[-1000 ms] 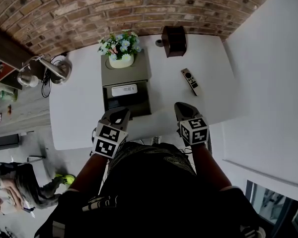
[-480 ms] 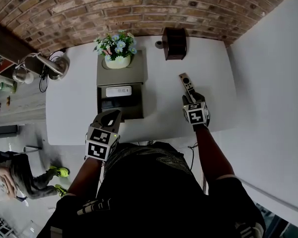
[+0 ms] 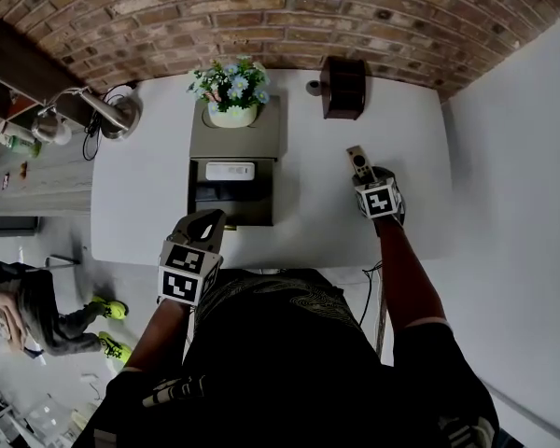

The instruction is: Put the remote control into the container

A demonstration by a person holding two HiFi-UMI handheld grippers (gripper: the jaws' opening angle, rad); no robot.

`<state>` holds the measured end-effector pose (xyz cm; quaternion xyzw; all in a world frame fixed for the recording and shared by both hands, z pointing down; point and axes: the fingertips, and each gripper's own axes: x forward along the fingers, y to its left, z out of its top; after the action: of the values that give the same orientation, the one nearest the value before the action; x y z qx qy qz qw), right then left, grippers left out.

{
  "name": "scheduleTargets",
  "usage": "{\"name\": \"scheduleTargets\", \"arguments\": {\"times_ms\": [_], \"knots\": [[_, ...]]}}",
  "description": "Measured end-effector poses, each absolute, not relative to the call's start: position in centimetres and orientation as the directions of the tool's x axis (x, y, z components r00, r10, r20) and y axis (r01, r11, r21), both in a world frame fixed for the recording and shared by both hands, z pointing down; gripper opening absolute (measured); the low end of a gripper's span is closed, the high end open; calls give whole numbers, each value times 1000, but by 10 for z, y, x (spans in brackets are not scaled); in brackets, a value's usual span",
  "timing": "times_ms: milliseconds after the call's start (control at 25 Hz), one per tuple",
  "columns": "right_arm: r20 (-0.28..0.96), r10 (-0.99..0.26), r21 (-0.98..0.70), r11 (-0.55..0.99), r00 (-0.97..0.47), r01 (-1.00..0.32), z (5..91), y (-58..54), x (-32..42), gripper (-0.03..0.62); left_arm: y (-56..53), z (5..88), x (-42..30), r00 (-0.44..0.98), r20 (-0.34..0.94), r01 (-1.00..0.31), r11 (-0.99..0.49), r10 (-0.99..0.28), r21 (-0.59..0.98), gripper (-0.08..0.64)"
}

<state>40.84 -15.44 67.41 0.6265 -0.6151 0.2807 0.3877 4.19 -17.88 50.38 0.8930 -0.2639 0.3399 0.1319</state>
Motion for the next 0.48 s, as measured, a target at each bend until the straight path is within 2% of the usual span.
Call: {"name": "scheduleTargets", "arguments": {"times_ms": [320, 480], "knots": [[846, -529, 64, -21, 66, -998, 683, -153, 423, 213, -182, 501, 35, 634, 667, -598, -795, -392, 100, 5], [847, -526, 78, -21, 77, -997, 681, -150, 424, 210, -186, 500, 30, 629, 663, -600, -796, -405, 83, 5]]}}
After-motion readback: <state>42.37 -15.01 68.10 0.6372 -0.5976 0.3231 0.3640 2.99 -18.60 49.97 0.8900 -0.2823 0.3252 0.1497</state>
